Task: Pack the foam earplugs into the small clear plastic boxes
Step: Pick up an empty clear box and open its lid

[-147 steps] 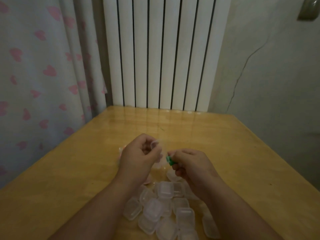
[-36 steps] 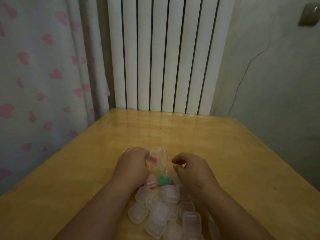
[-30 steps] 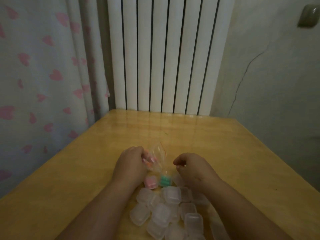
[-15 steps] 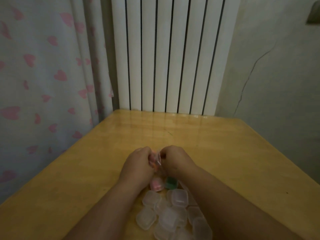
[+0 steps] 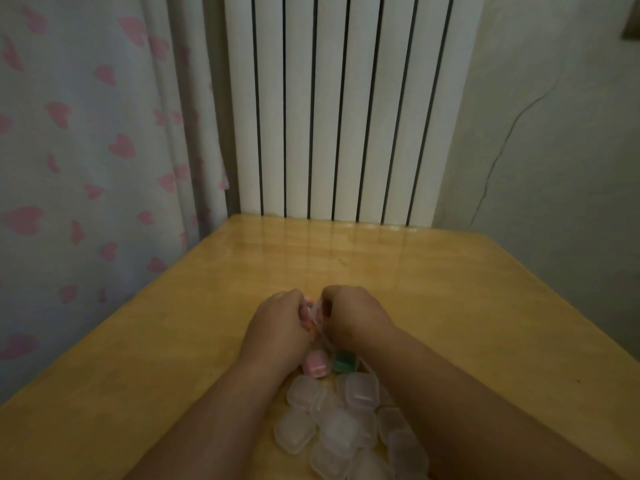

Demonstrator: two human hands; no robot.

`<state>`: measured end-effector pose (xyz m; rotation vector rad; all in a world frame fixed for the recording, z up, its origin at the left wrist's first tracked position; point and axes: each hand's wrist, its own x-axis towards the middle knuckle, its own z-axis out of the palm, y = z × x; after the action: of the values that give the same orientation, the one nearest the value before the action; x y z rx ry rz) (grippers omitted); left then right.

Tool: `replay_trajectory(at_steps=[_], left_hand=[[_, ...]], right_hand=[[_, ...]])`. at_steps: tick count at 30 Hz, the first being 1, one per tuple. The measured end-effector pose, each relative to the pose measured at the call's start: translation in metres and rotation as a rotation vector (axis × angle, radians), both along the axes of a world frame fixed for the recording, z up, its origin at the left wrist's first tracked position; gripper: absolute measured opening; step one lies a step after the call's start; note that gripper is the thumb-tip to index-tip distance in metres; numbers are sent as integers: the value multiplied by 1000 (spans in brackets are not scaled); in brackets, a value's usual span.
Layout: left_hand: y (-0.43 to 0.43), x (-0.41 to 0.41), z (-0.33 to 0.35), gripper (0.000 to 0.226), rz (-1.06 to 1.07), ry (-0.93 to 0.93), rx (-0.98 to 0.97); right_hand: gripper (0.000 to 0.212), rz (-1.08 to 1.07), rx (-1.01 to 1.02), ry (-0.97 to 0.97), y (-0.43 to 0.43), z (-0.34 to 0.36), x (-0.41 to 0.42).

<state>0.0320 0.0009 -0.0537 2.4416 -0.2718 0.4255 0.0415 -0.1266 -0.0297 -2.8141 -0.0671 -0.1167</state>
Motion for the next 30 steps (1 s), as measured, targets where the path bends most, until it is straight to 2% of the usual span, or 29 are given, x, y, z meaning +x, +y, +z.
replay_trajectory(at_steps=[2, 4, 7, 10, 13, 14, 15, 17, 19, 21, 23, 26, 30], left_hand=[[0, -1, 1, 34, 2, 13, 10], [-1, -1, 1, 33, 12, 26, 7], [-1, -3, 2, 23, 10, 39, 6], [-1, -6, 4, 21, 1, -6, 71], [0, -9, 11, 34, 47, -70, 263], [-1, -11, 14, 38, 55, -101, 266], [-3, -13, 16, 40, 40, -145, 223], [-7, -19, 19, 38, -58, -226, 16], [-13, -28, 23, 33, -213, -166, -227], [-17, -36, 25, 28, -347, -99, -347], [-21, -40, 26, 22, -414, -75, -333], [-23, -39, 24, 10, -393, -102, -250], [-23, -35, 21, 13, -366, -48, -276]], right_hand=[[4, 34, -52, -73, -3, 0, -5], [10, 9, -4, -159, -6, 1, -9], [11, -96, 203, -189, -14, 5, -14], [11, -108, 407, -152, -26, 7, -24], [8, -104, 615, -127, -36, 14, -44], [5, -104, 674, -128, -40, 16, -51], [3, -102, 743, -130, -44, 17, -58], [12, -98, 888, -115, -50, 17, -70], [19, -100, 988, -88, -55, 15, -78], [18, -93, 1013, -75, -58, 12, -82], [14, -73, 1015, -85, -61, 13, -85], [10, -45, 998, -95, -62, 15, -86], [12, -14, 971, -81, -56, 15, -88]])
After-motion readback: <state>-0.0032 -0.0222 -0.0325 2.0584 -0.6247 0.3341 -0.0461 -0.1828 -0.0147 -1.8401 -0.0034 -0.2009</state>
